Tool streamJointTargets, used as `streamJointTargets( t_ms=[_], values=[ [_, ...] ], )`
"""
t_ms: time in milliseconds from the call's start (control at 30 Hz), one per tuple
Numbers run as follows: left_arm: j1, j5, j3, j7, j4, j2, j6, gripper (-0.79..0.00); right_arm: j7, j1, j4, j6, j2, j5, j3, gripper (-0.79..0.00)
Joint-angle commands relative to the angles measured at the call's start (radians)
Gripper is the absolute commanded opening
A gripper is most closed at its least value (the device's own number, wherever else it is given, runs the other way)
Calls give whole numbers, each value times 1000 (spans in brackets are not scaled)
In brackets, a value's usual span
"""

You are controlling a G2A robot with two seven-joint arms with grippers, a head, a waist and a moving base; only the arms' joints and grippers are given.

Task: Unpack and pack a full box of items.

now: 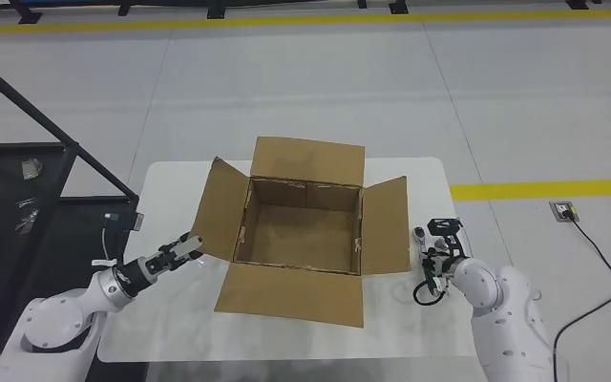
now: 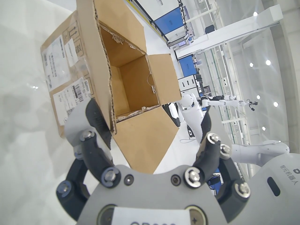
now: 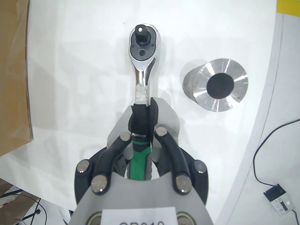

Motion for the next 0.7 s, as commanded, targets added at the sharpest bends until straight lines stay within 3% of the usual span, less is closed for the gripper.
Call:
streamJointTargets(
  t_ms=[0, 133, 300, 467, 500, 567, 667],
  values=[
    [-2, 1, 3, 3, 0, 0, 2, 0, -1, 2, 4, 2, 3, 3, -4, -785],
    [-4, 1, 5, 6, 1, 0, 4, 0, -3, 3, 9, 2, 8, 17, -11, -767],
    [-5, 0, 5, 9, 1, 0, 5, 0, -9, 2, 9, 0, 15, 30, -18, -489],
    [-5, -5, 2, 12, 2, 1, 7, 0, -20, -33, -63, -7, 23, 47, -15, -406],
    [-6, -9, 0, 15, 2, 1, 7, 0, -19, -46, -92, -4, 25, 48, -16, -345],
    [-3, -40, -6, 42, 4, -1, 9, 0, -18, -78, -162, -3, 27, 61, -13, -142],
    [5, -122, -28, 101, 3, -5, 16, 0, -29, -145, -304, -5, 31, 94, -2, 0]
  ],
)
